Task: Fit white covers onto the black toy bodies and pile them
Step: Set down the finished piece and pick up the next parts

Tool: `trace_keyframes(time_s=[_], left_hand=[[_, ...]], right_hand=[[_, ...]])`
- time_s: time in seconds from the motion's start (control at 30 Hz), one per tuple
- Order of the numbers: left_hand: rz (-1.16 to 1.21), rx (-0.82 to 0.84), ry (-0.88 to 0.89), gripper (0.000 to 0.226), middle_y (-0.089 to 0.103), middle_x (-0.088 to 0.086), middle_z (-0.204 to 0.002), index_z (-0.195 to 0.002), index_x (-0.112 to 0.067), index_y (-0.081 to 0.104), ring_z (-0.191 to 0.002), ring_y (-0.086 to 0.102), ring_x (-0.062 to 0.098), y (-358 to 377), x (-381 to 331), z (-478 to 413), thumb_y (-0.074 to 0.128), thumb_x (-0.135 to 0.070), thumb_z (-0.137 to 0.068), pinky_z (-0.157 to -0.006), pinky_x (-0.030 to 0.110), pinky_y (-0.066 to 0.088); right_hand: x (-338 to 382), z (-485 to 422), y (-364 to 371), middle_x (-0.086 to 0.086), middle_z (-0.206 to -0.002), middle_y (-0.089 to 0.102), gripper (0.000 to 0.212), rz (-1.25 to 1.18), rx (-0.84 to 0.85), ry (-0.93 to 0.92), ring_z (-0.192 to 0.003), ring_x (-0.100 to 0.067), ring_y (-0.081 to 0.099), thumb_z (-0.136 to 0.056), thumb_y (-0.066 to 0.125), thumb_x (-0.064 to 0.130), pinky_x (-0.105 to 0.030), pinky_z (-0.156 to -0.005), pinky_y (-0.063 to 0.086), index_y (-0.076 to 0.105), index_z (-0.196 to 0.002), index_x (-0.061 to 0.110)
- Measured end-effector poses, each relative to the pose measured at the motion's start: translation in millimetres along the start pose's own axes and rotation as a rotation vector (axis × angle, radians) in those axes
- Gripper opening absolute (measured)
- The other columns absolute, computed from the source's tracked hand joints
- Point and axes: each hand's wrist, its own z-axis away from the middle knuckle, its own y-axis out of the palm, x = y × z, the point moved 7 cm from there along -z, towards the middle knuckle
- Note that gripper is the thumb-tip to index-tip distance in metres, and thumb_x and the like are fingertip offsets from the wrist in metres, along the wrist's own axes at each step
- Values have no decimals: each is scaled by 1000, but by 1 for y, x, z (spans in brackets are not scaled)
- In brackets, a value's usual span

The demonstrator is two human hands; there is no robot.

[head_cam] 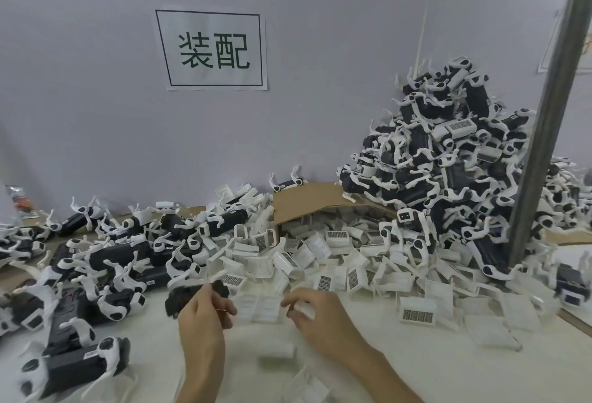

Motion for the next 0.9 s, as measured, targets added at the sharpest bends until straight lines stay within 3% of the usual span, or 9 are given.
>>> trace_keyframes(time_s=[0.1,0.27,0.43,0.57,0.67,0.7,0.77,0.83,0.9], left_hand=[[-102,105,189,64,55,20,-53,-41,-14,44,-56,47,24,12,-18,15,46,-17,-105,-63,38,37],[-221,287,392,61,51,15,-46,-41,-12,45,-45,43,12,31,-26,38,51,-34,-97,-50,20,32],[-326,394,567,56,51,5,-42,-46,-14,59,-39,44,9,38,-29,45,44,-49,-88,-48,26,34],[-542,503,746,55,53,-3,-46,-56,-13,66,-45,51,14,44,-26,52,43,-46,-93,-52,38,41],[-674,641,828,53,52,-1,-49,-53,-9,58,-50,47,15,54,-19,61,44,-40,-93,-59,31,39],[-711,688,836,52,50,0,-49,-51,-9,54,-52,44,12,58,-16,64,43,-39,-92,-64,27,37],[-754,743,846,50,50,-1,-51,-50,-10,49,-56,43,6,62,-12,67,43,-39,-90,-73,20,33],[-751,769,813,48,57,-1,-58,-52,-11,51,-66,51,8,64,-9,68,44,-41,-88,-82,22,35],[-719,787,724,49,61,-1,-62,-53,-12,56,-76,56,12,66,-8,68,45,-46,-86,-86,24,35]], right_hand=[[4,-1,-11,15,-84,72,30,-114,-82,-7,-90,-1,66,-92,63,11,-18,-87,49,70,-88,40],[12,-3,-12,2,-79,74,13,-351,-16,11,-80,-11,67,-100,59,17,-21,-77,50,72,-100,19],[25,2,-8,-4,-84,75,36,-464,95,-13,-92,-9,68,-91,65,47,-14,-87,47,64,-119,25],[25,3,-5,-4,-88,75,37,-478,118,-11,-95,-9,69,-88,64,49,-14,-86,47,64,-120,29],[22,1,-5,-18,-104,70,36,-525,71,0,-103,-24,68,-82,68,60,-37,-91,53,71,-106,33],[21,0,-6,-26,-110,65,40,-517,53,-9,-109,-35,63,-83,68,63,-48,-96,47,70,-103,28],[21,-1,-8,-34,-117,56,50,-471,18,-27,-115,-45,51,-85,63,63,-53,-101,40,67,-105,17],[19,-2,-9,-34,-114,58,60,-472,-8,-32,-110,-46,56,-85,60,62,-49,-95,47,65,-107,6],[15,-3,-13,-21,-95,70,48,-492,-54,4,-88,-31,69,-88,59,58,-33,-80,52,71,-99,13]])
